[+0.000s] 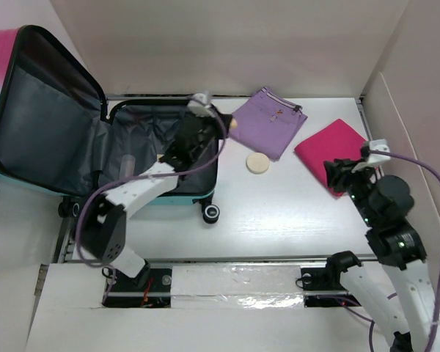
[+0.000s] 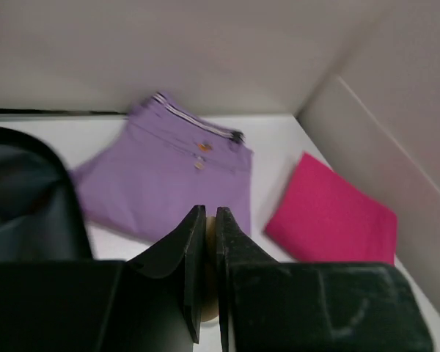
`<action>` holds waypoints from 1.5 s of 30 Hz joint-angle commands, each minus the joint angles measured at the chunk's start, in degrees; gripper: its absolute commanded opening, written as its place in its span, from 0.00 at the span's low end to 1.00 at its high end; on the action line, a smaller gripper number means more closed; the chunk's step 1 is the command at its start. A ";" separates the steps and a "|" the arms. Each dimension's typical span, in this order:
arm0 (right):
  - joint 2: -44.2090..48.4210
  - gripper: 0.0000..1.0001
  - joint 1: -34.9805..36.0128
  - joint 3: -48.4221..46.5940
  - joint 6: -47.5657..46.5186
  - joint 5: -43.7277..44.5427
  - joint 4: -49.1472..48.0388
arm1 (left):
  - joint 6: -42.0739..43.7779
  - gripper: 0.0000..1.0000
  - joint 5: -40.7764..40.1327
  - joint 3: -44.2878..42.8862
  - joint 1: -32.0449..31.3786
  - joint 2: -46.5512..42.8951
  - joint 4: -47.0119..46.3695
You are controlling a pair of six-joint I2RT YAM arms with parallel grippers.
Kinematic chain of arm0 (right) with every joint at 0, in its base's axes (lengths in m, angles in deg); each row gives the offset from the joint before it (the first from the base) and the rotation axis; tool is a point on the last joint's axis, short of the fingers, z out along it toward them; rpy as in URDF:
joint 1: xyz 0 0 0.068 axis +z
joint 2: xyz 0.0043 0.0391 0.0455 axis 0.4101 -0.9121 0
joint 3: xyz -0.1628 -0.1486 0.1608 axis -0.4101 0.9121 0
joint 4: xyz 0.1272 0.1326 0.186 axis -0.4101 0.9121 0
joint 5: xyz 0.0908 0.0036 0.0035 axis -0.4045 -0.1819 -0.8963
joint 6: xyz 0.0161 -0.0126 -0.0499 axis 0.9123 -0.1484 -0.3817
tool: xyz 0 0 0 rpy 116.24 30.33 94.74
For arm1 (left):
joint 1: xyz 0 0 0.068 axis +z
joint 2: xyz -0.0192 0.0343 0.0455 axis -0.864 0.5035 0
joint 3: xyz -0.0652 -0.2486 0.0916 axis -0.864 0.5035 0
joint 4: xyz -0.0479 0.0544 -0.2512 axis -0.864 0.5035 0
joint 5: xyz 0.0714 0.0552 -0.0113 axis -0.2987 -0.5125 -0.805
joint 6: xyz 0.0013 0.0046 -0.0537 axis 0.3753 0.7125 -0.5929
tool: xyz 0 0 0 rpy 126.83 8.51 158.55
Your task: Pack the luggage
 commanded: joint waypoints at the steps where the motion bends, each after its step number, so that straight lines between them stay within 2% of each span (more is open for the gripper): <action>1: -3.32 0.39 0.28 5.80 2.76 1.41 -9.04 | -5.73 0.00 -10.46 8.27 2.90 -9.21 -5.66; 3: -4.81 0.39 0.80 8.35 4.96 1.33 -14.20 | -7.49 0.02 -16.52 13.00 5.28 -12.31 -4.09; 4: -5.78 0.40 0.80 10.97 5.58 0.72 -16.15 | -8.72 0.10 -18.28 13.99 8.16 -14.23 -3.03; 5: -8.92 0.41 0.80 11.87 6.37 0.54 -17.91 | -11.43 0.23 -19.26 14.78 9.67 -14.78 -1.54; 6: -10.87 0.43 1.33 12.58 6.64 0.62 -20.63 | -12.59 0.54 -19.53 16.01 10.81 -15.13 1.00; 7: -13.15 0.49 1.33 13.63 6.72 0.71 -22.22 | -13.47 0.66 -19.70 16.37 12.22 -15.65 2.24; 9: -20.97 0.55 1.85 13.90 7.08 0.97 -25.82 | -14.62 0.81 -20.49 17.33 12.23 -16.36 4.97; 10: -23.95 0.60 1.86 13.73 7.34 1.41 -26.10 | -14.62 0.83 -20.58 17.77 12.23 -17.67 4.98; 12: -32.19 0.63 2.47 13.02 9.44 2.11 -30.83 | -15.40 0.84 -21.20 19.35 12.23 -19.34 4.63; 16: -45.58 0.62 4.14 10.66 11.91 3.25 -36.56 | -15.76 0.82 -22.52 22.34 12.23 -27.23 3.66; 19: -55.40 0.60 4.67 6.18 12.79 4.58 -37.70 | -15.94 0.75 -22.43 26.47 8.28 -34.34 2.08; 22: -63.85 0.60 4.67 1.27 14.37 2.74 -38.06 | -17.25 0.69 -17.17 32.44 5.65 -41.46 -1.16; 26: -69.23 0.60 5.81 -1.83 16.39 3.08 -38.14 | -18.57 0.67 -12.94 38.68 4.85 -48.69 -0.31; 29: -72.57 0.58 5.81 -2.53 18.40 3.70 -39.99 | -18.49 0.66 -10.41 39.92 4.85 -53.27 1.02; 33: -77.14 0.57 5.81 -5.17 20.52 4.40 -40.25 | -15.42 0.61 -7.31 41.32 4.85 -58.37 4.09; 36: -79.43 0.45 6.42 -6.14 22.54 5.54 -40.69 | -14.36 0.59 -7.31 43.43 4.85 -62.85 4.63; 40: -76.39 0.06 8.00 -2.46 24.39 10.00 -44.64 | -12.25 0.59 -6.26 45.20 4.32 -65.93 4.01; 42: -72.61 0.00 10.02 0.18 24.22 11.17 -46.93 | -11.81 0.59 -5.12 46.07 4.32 -66.20 2.88; 45: -63.12 0.00 12.31 2.65 22.38 12.48 -44.93 | -11.37 0.59 -4.76 46.86 3.79 -66.55 1.30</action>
